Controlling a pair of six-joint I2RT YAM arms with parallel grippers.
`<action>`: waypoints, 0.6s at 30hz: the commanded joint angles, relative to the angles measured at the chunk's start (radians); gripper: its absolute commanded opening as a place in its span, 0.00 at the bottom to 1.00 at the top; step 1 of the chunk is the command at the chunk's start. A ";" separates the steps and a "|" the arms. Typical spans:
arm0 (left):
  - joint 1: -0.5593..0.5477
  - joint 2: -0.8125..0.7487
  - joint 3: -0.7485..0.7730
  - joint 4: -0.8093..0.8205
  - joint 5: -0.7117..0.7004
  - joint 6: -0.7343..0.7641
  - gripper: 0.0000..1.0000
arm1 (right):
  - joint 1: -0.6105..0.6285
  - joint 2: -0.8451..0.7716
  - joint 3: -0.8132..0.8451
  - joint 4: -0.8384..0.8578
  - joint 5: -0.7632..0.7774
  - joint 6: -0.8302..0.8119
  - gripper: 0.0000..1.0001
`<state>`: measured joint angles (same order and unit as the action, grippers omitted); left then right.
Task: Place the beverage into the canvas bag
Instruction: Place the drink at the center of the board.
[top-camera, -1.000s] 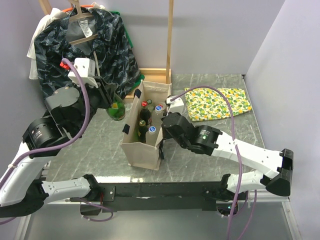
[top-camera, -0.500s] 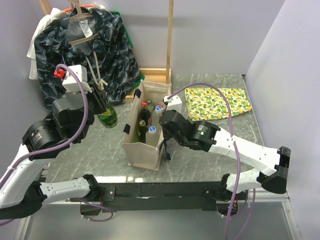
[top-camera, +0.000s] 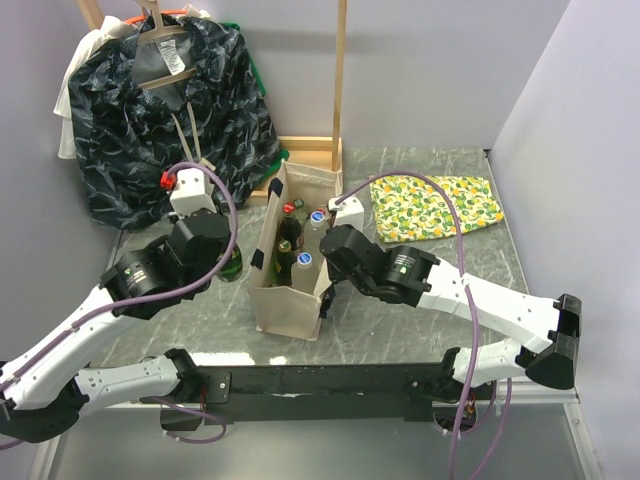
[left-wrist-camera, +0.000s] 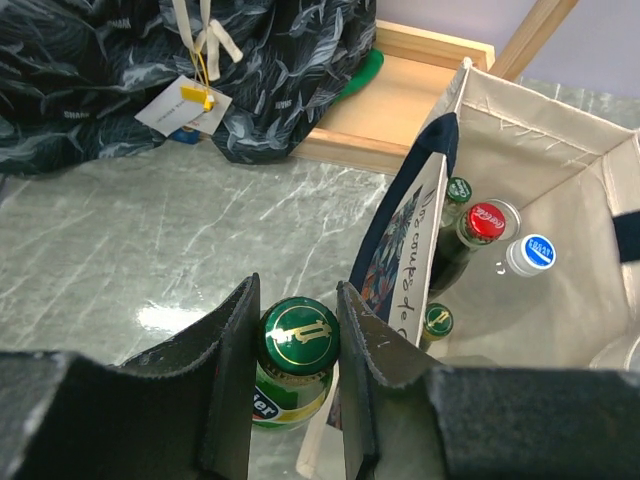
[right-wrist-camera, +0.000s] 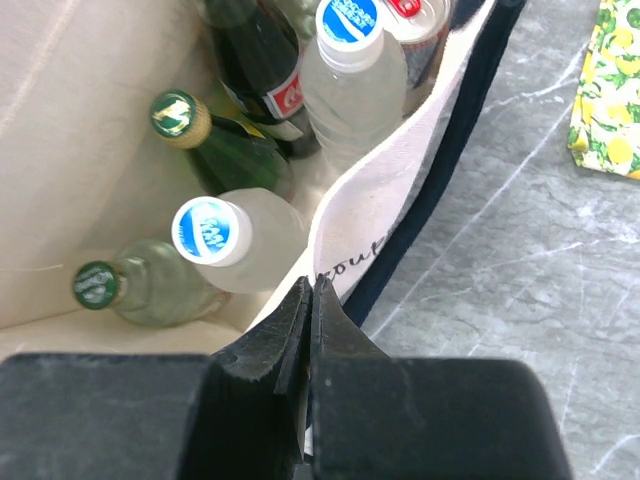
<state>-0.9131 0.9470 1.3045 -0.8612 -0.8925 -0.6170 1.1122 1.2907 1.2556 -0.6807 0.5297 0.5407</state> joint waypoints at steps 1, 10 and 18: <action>0.002 -0.024 -0.013 0.224 -0.091 -0.055 0.01 | 0.008 -0.001 -0.036 -0.040 -0.053 -0.027 0.00; 0.042 -0.034 -0.145 0.275 -0.086 -0.112 0.01 | 0.006 0.012 -0.053 -0.045 -0.062 -0.061 0.00; 0.103 -0.077 -0.300 0.315 -0.086 -0.196 0.01 | 0.008 0.030 -0.035 -0.045 -0.059 -0.084 0.00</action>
<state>-0.8375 0.9230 1.0233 -0.6926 -0.9146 -0.7471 1.1122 1.3029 1.2209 -0.6735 0.5110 0.4774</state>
